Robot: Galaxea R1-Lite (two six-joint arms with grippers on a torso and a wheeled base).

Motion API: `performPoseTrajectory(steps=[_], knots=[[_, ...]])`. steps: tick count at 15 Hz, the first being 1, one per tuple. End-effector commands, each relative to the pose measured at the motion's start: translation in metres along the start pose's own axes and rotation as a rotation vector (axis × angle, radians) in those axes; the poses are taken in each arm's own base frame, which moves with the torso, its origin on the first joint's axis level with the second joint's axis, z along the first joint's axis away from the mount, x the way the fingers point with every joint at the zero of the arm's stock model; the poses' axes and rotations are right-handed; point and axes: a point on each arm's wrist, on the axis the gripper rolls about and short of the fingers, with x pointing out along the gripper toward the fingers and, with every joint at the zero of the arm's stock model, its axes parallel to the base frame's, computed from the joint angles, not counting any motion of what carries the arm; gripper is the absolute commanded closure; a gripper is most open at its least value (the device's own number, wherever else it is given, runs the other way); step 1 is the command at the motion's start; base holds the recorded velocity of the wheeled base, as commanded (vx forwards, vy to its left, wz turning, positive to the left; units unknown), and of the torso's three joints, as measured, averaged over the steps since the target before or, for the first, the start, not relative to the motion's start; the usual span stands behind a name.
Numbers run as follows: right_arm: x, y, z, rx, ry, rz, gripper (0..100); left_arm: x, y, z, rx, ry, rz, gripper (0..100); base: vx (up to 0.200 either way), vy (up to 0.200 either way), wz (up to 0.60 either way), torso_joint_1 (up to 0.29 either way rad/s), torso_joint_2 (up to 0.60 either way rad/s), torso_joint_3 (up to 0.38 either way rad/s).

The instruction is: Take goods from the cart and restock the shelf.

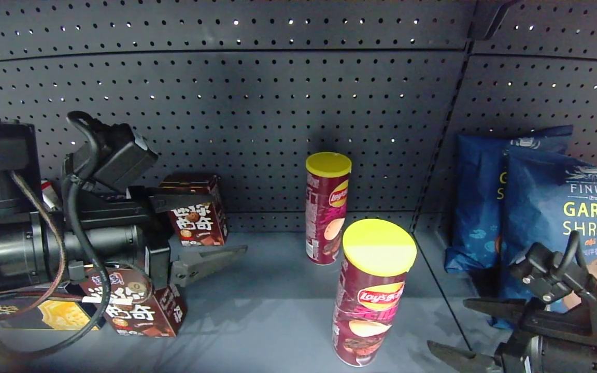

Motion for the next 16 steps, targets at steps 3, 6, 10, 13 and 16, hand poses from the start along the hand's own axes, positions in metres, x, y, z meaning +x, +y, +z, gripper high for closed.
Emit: performPoseTrajectory(steps=[3,6,10,13,16], knots=[[0.019,-0.003,0.002,-0.001,0.051,-0.07,0,0.01,0.006,0.001,-0.004,0.014,0.013,0,0.0,0.0,0.0,0.0,0.0,0.0],[0.029,-0.003,0.005,-0.002,0.068,-0.066,0,0.01,0.006,-0.002,-0.008,0.021,0.011,0,0.0,0.0,0.0,0.0,0.0,0.0],[0.048,0.002,0.017,-0.014,0.075,-0.048,0,0.011,0.008,0.004,-0.004,0.012,0.018,0,0.0,0.0,0.0,0.0,0.0,0.0],[0.055,0.006,0.019,-0.022,0.083,-0.036,0,0.01,0.008,0.004,-0.006,0.012,0.02,0,0.0,0.0,0.0,0.0,0.0,0.0],[0.059,0.007,0.02,-0.026,0.085,-0.029,0,0.01,0.008,0.003,-0.006,0.012,0.02,0,0.0,0.0,0.0,0.0,0.0,0.0]])
